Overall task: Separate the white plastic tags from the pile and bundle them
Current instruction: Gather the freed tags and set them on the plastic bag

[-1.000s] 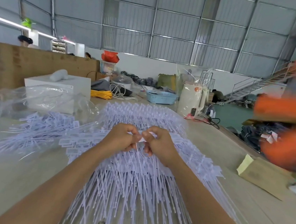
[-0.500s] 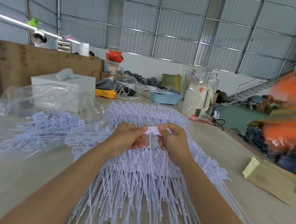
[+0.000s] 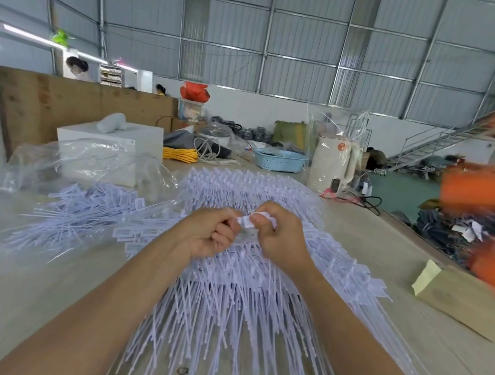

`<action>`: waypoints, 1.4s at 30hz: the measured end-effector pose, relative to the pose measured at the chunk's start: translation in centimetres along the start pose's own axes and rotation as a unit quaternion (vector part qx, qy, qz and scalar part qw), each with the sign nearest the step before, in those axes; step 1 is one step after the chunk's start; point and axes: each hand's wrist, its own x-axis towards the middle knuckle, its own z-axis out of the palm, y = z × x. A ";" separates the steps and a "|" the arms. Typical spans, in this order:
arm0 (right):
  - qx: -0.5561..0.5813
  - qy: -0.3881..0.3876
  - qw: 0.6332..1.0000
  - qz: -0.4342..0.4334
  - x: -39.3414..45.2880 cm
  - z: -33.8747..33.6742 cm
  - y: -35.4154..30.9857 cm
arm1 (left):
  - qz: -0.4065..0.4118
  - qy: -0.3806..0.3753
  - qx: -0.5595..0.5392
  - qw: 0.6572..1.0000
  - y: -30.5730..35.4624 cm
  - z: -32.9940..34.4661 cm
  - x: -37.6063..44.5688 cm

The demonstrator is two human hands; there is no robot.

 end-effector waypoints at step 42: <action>0.224 -0.007 0.945 0.239 0.2 1.4 -0.3 | 0.243 0.066 0.214 0.944 -1.3 0.9 0.2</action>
